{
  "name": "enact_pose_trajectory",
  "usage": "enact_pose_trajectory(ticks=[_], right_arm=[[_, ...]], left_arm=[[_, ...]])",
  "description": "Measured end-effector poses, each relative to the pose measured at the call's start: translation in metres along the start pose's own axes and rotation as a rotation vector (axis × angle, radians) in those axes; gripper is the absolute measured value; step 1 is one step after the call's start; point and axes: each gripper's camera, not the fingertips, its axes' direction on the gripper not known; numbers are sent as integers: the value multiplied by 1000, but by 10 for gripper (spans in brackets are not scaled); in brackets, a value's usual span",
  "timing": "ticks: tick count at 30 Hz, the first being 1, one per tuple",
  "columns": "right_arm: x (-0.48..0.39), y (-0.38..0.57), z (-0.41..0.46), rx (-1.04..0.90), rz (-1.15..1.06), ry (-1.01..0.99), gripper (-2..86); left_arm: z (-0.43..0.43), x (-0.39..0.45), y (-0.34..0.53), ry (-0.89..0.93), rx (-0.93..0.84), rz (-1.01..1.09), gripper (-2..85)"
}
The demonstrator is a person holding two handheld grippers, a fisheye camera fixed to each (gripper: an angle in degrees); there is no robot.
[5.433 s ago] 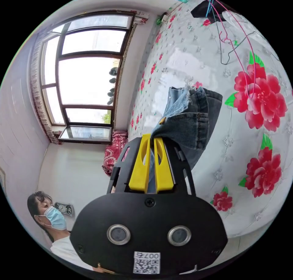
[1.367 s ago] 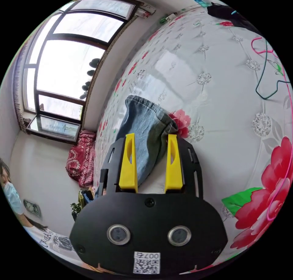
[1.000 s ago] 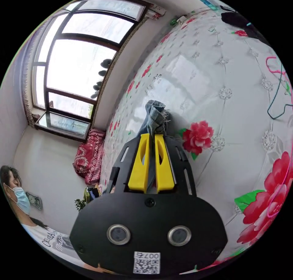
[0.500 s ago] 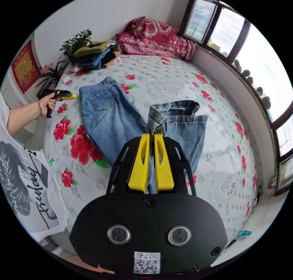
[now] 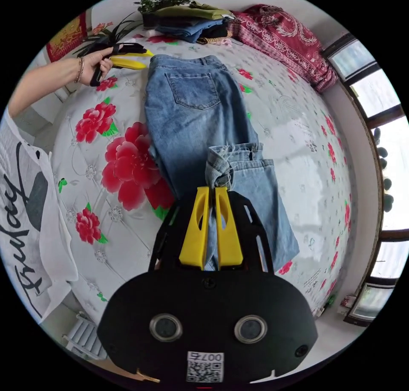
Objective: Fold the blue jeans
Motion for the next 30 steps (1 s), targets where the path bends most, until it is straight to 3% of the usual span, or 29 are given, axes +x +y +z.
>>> enact_pose_trajectory(ticks=[2, 9, 16, 18, 24, 30], right_arm=[[-14, -6, 41, -124, -37, -67, 1], [-29, -16, 38, -142, -87, 46, 2], [-25, -7, 41, -129, -83, 48, 9], [-22, 0, 39, -109, -70, 33, 13], [3, 38, 9, 74, 79, -66, 15], [43, 112, -22, 257, 365, -115, 1]], left_arm=[[9, -7, -1, 26, -3, -23, 141], [32, -21, 2, 87, 1, -56, 151], [54, -52, 27, 204, 58, -254, 58], [55, -36, 37, 160, 73, -192, 53], [66, 102, 87, -38, 72, 333, 49], [161, 266, 238, -324, -85, 1121, 53]])
